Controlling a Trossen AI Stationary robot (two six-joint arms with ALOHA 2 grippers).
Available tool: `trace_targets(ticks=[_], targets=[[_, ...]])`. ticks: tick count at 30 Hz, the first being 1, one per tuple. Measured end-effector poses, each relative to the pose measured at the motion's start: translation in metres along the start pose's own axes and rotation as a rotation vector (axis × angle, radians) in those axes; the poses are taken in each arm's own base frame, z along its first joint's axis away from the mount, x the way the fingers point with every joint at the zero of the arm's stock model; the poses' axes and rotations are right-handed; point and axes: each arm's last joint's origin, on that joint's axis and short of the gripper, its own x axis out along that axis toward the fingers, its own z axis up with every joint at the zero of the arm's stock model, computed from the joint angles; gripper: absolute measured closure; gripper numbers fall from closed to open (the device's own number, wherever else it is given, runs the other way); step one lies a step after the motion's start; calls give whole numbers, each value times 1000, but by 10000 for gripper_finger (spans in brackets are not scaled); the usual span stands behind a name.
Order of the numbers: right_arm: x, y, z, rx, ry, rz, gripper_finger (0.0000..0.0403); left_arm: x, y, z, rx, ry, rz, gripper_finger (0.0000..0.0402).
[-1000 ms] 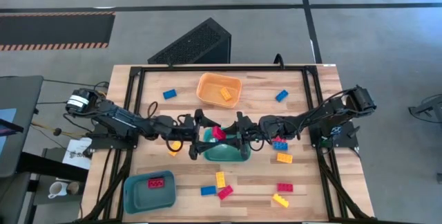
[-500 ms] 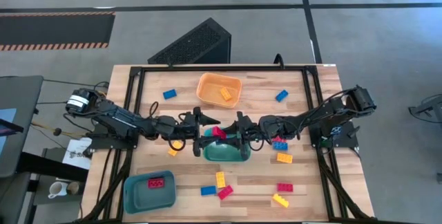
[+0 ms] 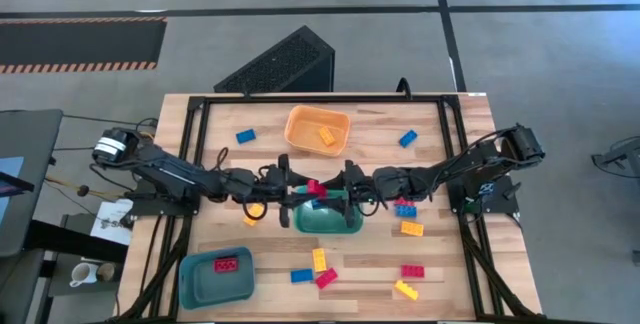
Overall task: Sort & place blocks by color
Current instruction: Put the red game piece into the blue bin
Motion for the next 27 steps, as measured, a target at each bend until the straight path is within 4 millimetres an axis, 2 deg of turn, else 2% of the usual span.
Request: trace_targets(ticks=[6, 11, 18, 22, 27], targets=[[0, -1, -8, 39, 88, 8, 153, -32, 7, 19, 61, 140, 191, 297], [-1, 1, -11, 45, 127, 33, 154, -78, -3, 27, 5, 332, 91, 283], [-2, 4, -12, 58, 125, 41, 154, -134, -31, 0, -128, 726, 7, 294], [-2, 4, -11, 62, 120, 41, 154, -152, -58, -13, -165, 816, -80, 294], [-1, 4, -9, 66, 97, 48, 154, -163, -82, -23, -164, 866, -144, 285]])
